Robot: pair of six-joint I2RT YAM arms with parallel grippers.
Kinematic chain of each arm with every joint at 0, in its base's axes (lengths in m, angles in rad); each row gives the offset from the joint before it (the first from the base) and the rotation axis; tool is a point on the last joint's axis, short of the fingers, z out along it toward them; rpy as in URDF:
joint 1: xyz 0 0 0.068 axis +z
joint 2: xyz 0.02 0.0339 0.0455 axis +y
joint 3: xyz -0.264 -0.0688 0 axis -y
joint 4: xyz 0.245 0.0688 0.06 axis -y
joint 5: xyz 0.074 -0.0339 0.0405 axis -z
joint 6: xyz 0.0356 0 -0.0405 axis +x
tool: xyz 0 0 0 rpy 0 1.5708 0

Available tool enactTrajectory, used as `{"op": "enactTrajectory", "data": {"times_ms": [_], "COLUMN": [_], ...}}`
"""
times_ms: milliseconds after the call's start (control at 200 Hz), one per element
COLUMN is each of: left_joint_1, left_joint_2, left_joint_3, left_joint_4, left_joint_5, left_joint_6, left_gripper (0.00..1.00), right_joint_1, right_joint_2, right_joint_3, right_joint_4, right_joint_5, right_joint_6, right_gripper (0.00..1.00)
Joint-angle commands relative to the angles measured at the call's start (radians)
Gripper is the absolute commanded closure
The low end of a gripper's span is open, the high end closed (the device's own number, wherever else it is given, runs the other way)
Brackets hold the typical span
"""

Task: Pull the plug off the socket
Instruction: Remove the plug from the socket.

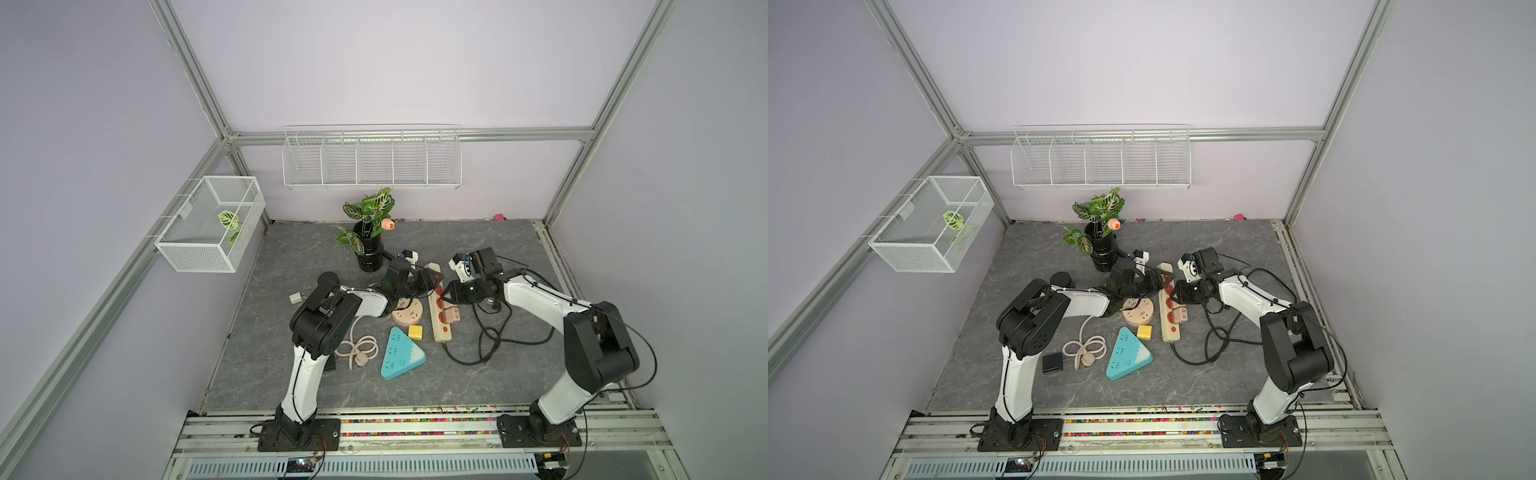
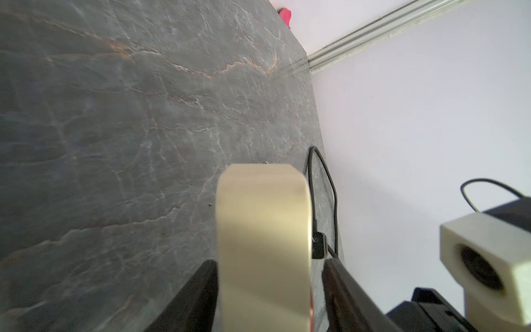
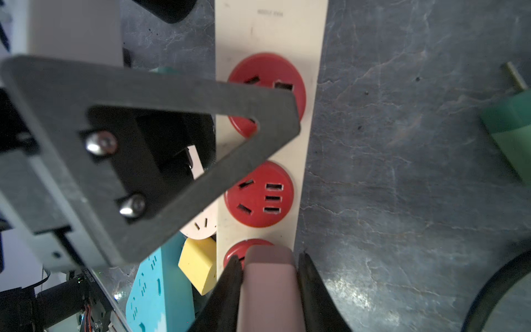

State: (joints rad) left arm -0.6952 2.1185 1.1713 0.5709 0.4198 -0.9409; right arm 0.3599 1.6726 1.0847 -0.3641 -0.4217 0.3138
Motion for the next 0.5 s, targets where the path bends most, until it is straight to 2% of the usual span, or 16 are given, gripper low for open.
{"op": "enactTrajectory", "data": {"times_ms": [0, 65, 190, 365, 495], "left_joint_1": [-0.006, -0.006, -0.006, -0.004, -0.001], "left_joint_2": [0.005, 0.01, -0.007, -0.009, 0.0], "left_joint_3": [0.002, 0.011, -0.007, -0.039, -0.061], "left_joint_4": [0.03, 0.019, -0.013, -0.123, -0.151], "left_joint_5": [0.058, 0.061, 0.024, -0.076, -0.123], "left_joint_6": [0.002, 0.006, 0.065, 0.157, 0.176], "left_gripper": [0.45, 0.58, 0.99, 1.0, 1.0], "right_joint_1": [0.005, 0.005, 0.001, -0.016, -0.074], "right_joint_2": [-0.032, -0.036, -0.047, -0.107, -0.164], "right_joint_3": [0.018, 0.02, 0.036, 0.06, 0.051], "right_joint_4": [0.052, 0.053, 0.014, -0.043, -0.082], "right_joint_5": [-0.038, -0.037, -0.006, 0.022, 0.042], "right_joint_6": [-0.027, -0.028, -0.022, -0.032, -0.057], "right_gripper": [1.0, 1.0, 1.0, 1.0, 1.0]}}
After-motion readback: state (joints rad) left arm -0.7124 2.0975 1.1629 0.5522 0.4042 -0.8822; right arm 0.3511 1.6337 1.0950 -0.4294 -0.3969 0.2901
